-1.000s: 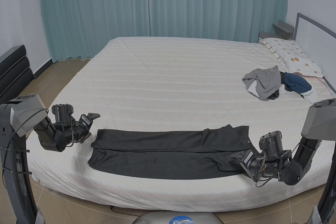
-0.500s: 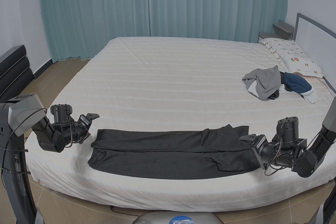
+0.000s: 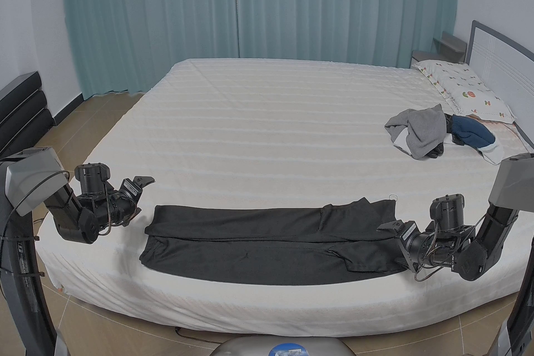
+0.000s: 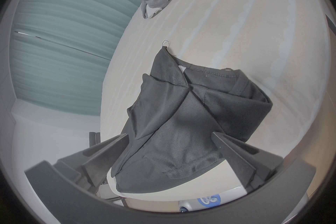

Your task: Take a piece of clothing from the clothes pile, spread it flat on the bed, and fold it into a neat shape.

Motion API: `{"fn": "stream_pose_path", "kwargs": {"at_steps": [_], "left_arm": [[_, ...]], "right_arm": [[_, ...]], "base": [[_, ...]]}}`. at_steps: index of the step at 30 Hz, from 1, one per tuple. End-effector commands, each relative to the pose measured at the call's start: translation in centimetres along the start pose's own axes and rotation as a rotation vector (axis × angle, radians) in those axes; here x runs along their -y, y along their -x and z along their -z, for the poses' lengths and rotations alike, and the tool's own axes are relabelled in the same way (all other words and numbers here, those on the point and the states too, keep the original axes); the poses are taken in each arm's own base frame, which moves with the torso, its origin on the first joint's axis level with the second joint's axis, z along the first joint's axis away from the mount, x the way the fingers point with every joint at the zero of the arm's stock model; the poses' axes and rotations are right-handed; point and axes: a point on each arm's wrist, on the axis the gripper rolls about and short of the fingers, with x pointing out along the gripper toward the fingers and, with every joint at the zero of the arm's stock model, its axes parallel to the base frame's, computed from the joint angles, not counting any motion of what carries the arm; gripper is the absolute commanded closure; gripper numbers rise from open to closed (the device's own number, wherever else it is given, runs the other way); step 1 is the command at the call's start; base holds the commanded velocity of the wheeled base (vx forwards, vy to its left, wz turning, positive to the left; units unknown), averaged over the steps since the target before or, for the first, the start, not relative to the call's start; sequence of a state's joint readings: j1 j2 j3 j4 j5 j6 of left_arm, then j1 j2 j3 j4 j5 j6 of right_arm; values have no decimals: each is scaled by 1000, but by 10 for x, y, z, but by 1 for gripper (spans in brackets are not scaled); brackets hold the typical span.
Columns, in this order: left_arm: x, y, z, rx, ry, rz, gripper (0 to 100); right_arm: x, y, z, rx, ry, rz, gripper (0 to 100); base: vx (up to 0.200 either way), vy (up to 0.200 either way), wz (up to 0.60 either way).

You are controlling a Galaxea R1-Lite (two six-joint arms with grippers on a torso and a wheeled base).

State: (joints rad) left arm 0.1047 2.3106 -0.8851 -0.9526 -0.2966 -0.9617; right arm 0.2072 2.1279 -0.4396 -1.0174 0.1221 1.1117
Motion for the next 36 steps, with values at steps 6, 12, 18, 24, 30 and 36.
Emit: {"fn": "stream_pose_path", "kwargs": {"at_steps": [6, 12, 18, 24, 30, 36], "left_arm": [[4, 6, -3, 9, 20, 15, 0], [3, 8, 0, 1, 18, 7, 0], [2, 7, 3, -12, 14, 3, 0], [7, 12, 5, -18, 6, 15, 0], [4, 26, 20, -100, -147, 16, 0], [-5, 30, 46, -235, -295, 25, 0]], "right_arm": [[-1, 9, -14, 24, -26, -30, 0], [-1, 9, -15, 27, -26, -33, 0], [-2, 10, -15, 36, -20, -53, 0], [-3, 10, -15, 40, -20, -58, 0], [-3, 11, -15, 38, -20, -57, 0], [-2, 11, -14, 35, -16, -52, 0]], "base": [[0, 200, 0], [0, 0, 0], [0, 0, 0], [200, 0, 0], [0, 0, 0], [0, 0, 0]]}}
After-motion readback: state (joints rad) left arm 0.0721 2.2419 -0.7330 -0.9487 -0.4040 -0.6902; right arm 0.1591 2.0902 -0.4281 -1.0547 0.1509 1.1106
